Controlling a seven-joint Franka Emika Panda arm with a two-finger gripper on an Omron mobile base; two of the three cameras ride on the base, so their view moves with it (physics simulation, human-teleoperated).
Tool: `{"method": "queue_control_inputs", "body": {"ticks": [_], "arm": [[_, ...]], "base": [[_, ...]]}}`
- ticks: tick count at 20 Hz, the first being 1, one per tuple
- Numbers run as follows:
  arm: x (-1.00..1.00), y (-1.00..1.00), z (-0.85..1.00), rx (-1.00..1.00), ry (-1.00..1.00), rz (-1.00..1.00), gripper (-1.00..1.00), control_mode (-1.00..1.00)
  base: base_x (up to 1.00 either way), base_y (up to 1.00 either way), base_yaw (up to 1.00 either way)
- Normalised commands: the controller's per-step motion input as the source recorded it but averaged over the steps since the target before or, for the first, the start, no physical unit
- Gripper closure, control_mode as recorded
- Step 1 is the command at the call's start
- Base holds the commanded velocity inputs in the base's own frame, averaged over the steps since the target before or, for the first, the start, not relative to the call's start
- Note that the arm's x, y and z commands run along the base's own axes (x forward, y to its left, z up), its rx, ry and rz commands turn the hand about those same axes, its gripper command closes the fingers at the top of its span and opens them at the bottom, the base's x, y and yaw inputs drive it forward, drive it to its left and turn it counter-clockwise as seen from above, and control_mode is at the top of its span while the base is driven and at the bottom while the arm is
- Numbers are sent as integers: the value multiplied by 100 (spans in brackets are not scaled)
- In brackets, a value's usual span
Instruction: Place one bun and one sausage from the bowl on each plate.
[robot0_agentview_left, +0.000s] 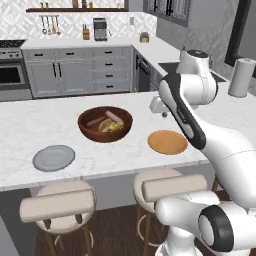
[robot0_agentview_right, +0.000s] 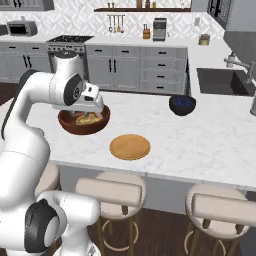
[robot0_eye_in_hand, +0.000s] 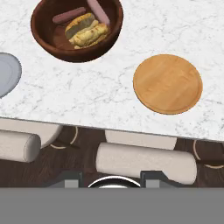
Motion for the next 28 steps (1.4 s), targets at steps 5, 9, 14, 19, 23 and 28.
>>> {"method": "queue_control_inputs", "body": {"ticks": [5, 9, 14, 19, 23, 28], "arm": [[0, 1, 0, 0, 0, 0, -100, 100], [0, 0, 0, 0, 0, 0, -100, 100], [0, 0, 0, 0, 0, 0, -100, 100], [0, 0, 0, 0, 0, 0, -100, 100], [0, 0, 0, 0, 0, 0, -100, 100], [0, 0, 0, 0, 0, 0, -100, 100]], "base": [[0, 41, -1], [3, 89, -3], [35, 53, -5], [73, -6, 2], [82, -29, -2], [82, -10, -7]]}}
